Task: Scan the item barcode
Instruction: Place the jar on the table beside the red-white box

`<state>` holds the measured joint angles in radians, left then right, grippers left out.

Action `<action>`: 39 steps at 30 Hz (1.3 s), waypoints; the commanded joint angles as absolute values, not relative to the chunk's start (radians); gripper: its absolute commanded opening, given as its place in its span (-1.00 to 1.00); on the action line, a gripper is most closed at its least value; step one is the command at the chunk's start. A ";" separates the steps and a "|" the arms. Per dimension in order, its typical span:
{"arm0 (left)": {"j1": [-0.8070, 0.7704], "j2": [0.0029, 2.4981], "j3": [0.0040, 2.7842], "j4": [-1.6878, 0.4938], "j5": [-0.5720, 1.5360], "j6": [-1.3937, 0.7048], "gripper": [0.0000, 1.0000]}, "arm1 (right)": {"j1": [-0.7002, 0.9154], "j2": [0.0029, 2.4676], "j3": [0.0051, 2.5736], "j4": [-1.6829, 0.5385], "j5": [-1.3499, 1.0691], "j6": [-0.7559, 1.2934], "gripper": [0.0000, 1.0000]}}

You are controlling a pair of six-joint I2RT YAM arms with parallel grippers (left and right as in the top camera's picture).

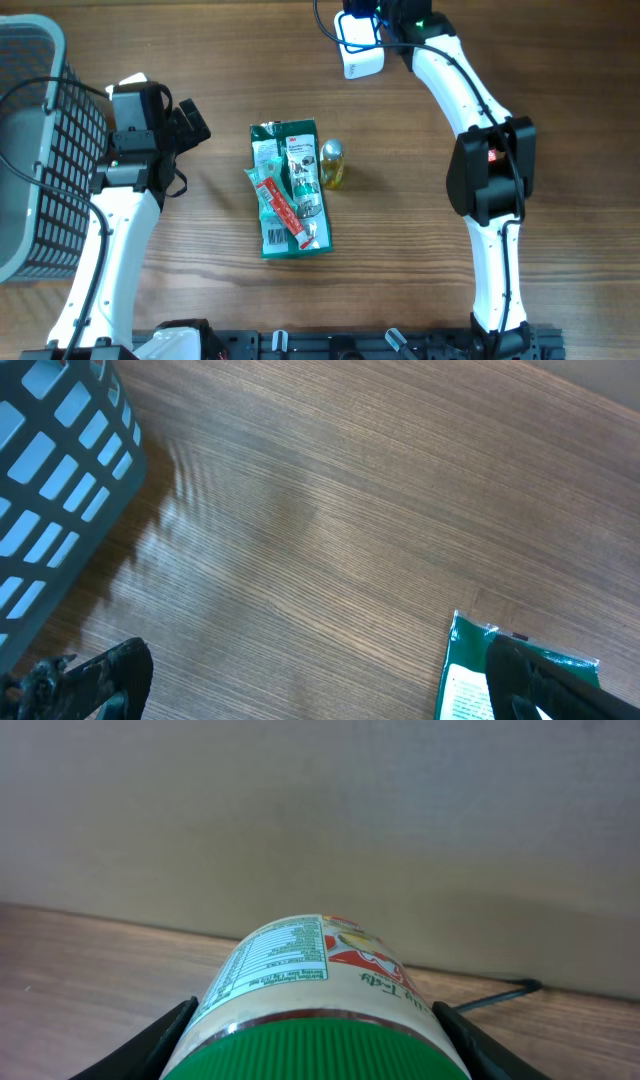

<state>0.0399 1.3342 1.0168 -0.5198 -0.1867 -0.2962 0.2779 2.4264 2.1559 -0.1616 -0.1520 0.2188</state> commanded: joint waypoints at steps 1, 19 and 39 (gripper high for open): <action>0.044 1.330 1.026 -0.518 -0.196 -0.284 1.00 | 0.278 2.480 2.166 -0.116 -0.127 0.256 -0.91; 0.044 1.330 1.026 -0.518 -0.196 -0.284 1.00 | 0.279 2.494 2.154 -0.111 -0.116 0.369 -0.92; 0.044 1.330 1.026 -0.518 -0.196 -0.284 1.00 | 0.186 2.212 2.154 -0.394 -0.125 0.367 -0.91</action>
